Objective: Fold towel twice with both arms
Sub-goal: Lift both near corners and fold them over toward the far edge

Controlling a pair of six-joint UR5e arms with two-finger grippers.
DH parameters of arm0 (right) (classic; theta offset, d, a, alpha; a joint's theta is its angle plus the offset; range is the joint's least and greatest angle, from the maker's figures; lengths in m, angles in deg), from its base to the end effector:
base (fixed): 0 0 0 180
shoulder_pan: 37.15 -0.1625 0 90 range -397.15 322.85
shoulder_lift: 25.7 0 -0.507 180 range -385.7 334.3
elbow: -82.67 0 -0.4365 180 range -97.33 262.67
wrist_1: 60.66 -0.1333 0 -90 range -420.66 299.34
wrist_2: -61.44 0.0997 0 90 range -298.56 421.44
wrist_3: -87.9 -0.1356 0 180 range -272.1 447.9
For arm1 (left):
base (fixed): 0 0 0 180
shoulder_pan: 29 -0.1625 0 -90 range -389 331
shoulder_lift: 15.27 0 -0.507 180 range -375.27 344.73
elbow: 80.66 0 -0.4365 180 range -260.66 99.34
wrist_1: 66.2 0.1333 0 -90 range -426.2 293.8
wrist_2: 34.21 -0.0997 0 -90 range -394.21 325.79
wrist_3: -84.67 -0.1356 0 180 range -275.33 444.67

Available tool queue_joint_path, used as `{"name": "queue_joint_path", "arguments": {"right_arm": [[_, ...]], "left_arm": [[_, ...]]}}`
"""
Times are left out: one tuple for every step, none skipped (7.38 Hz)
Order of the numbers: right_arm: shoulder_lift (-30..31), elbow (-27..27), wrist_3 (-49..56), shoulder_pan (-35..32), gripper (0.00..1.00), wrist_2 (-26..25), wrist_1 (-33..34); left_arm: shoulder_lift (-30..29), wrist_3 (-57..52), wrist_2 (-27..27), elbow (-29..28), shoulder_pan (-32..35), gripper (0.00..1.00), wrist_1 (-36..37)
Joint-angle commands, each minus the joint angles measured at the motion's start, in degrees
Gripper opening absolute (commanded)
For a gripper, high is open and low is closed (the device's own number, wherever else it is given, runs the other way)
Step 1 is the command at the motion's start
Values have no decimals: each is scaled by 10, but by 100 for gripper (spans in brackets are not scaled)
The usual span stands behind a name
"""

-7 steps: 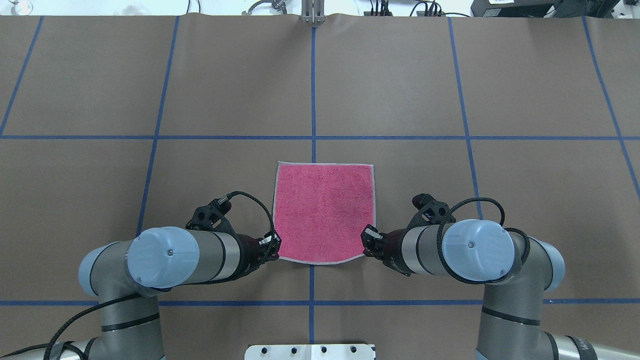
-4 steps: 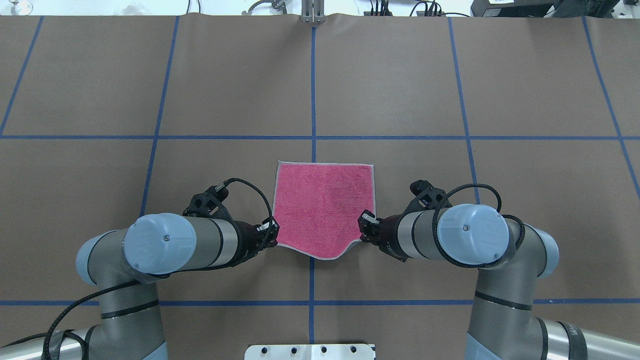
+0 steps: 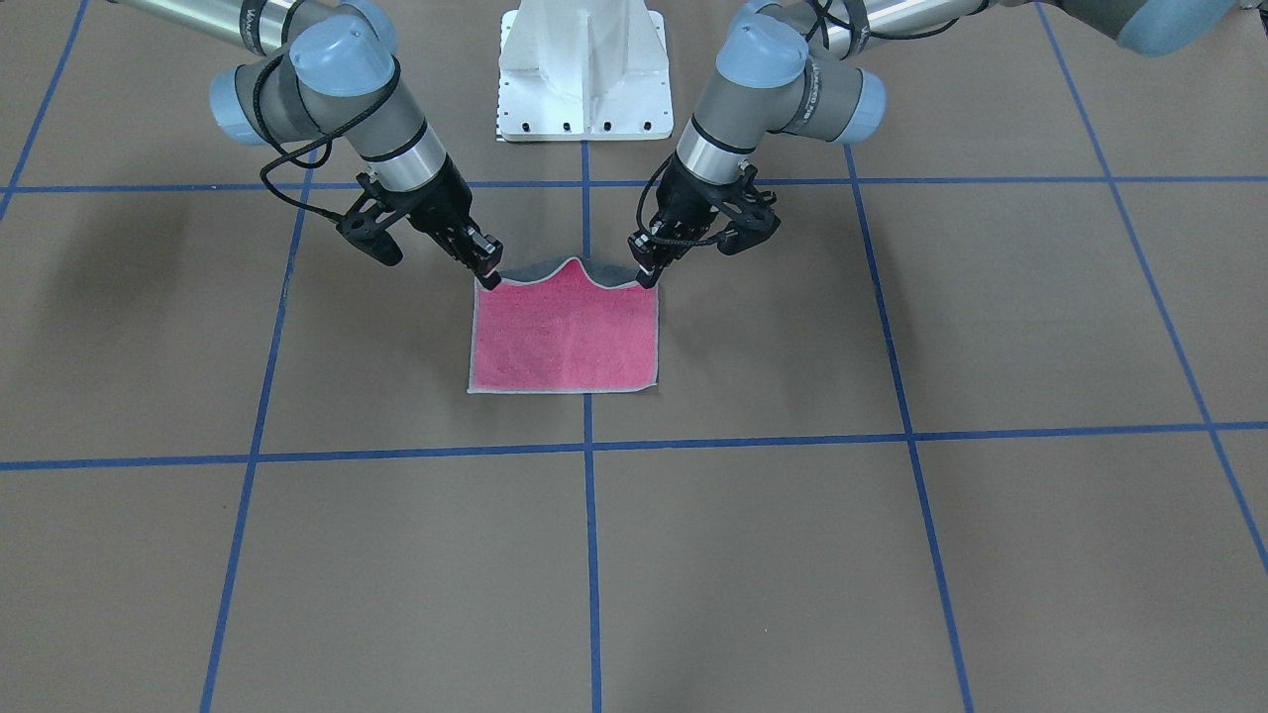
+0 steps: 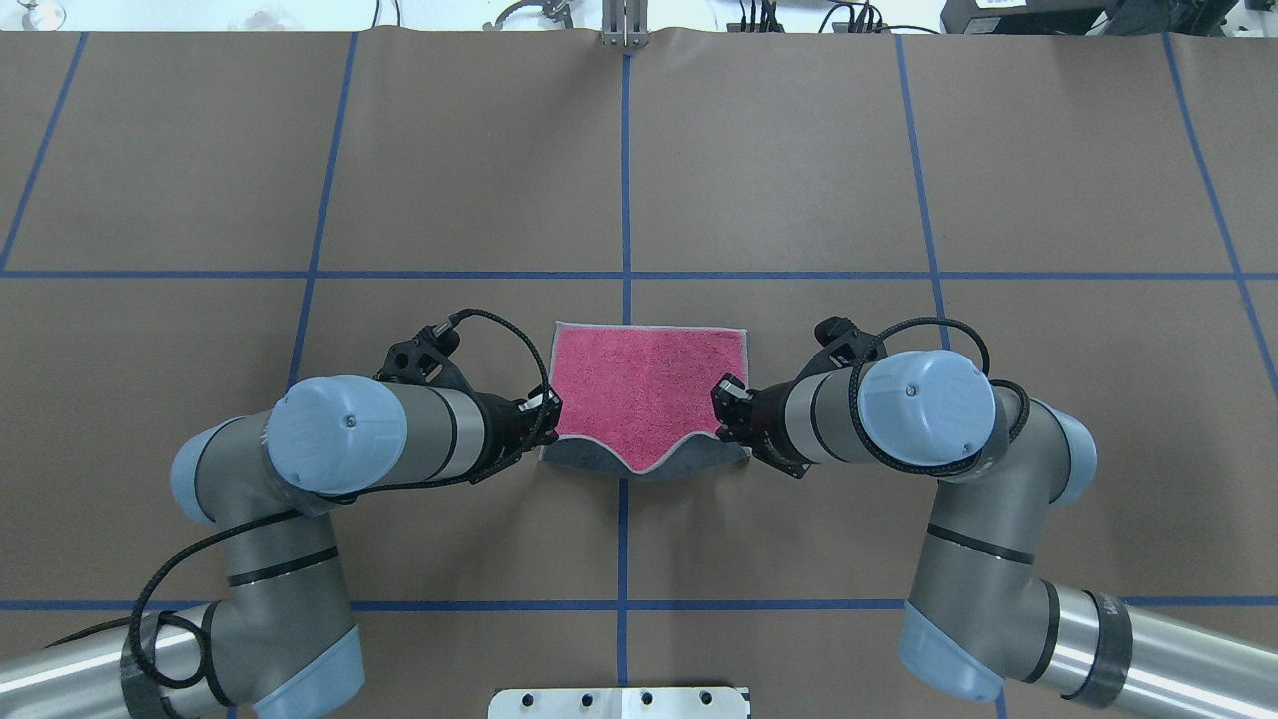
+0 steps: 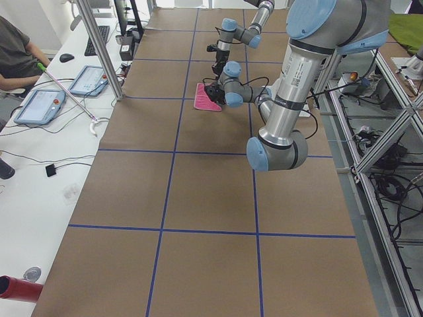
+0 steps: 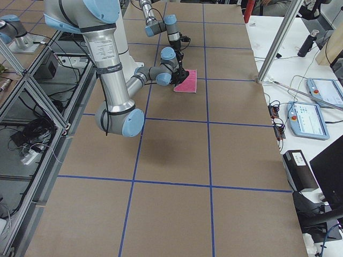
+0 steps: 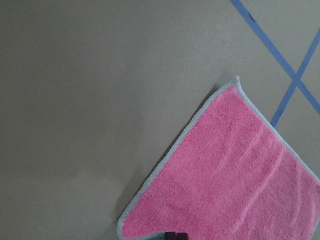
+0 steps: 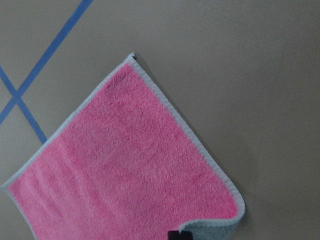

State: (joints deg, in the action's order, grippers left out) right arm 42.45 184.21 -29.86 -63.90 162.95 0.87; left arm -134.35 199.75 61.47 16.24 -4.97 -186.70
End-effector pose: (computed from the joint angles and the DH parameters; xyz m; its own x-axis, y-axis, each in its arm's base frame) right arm -0.5927 -0.4177 0.3676 0.2404 0.6323 0.7365 -0.4474 0.7455 -0.4940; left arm 0.6482 -0.4203 0.3116 0.1935 -0.5481 -0.8137 0.4464 0.7877 -0.4244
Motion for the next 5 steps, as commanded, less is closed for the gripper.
{"name": "queue_joint_path", "arguments": {"right_arm": [[-11,-22,2,-12,0,3,0],[-17,-27,2,-18,0,2,0],[-24,-36,1,-22,0,3,0],[-31,-44,1,-24,0,3,0],[-34,-49,2,-25,0,3,0]], "left_arm": [[-9,-16,0,-20,15,0,-1],[-9,-17,0,-23,19,0,-2],[-10,-17,0,-27,25,0,-1],[-12,-19,0,-36,29,0,-2],[-28,-22,0,-52,36,0,-2]]}}
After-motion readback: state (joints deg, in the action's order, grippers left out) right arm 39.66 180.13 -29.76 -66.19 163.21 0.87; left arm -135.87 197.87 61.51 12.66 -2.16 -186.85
